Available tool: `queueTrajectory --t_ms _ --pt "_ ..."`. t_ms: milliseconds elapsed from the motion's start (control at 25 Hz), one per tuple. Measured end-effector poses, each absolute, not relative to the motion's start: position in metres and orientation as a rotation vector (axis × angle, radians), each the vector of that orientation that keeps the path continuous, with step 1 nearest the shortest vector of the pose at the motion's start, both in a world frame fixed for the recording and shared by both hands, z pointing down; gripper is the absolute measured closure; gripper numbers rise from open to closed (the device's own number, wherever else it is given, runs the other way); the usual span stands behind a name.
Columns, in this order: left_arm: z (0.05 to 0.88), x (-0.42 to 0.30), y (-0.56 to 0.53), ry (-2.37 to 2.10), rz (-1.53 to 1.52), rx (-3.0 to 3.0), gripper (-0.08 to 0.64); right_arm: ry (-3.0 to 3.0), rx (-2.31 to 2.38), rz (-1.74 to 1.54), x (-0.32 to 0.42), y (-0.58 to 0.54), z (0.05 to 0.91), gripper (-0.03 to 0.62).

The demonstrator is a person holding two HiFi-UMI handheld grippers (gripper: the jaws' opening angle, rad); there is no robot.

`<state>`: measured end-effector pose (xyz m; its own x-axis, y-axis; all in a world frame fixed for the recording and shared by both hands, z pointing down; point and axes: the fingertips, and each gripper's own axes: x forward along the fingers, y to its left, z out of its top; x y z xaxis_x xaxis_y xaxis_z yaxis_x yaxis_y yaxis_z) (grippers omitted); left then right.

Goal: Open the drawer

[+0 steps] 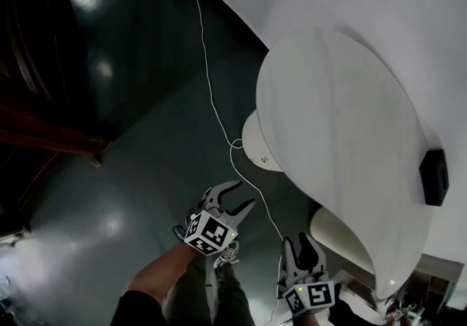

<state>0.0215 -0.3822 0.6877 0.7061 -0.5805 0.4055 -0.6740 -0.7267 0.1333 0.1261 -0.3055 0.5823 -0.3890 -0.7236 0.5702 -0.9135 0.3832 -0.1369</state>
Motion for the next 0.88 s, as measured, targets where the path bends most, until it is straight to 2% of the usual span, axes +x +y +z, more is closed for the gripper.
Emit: queueTrajectory --t_ms 880 --pt "0.739 0.095 -0.474 -0.807 0.427 2.832 0.334 -2.096 1.553 0.793 0.131 -0.307 0.674 0.440"
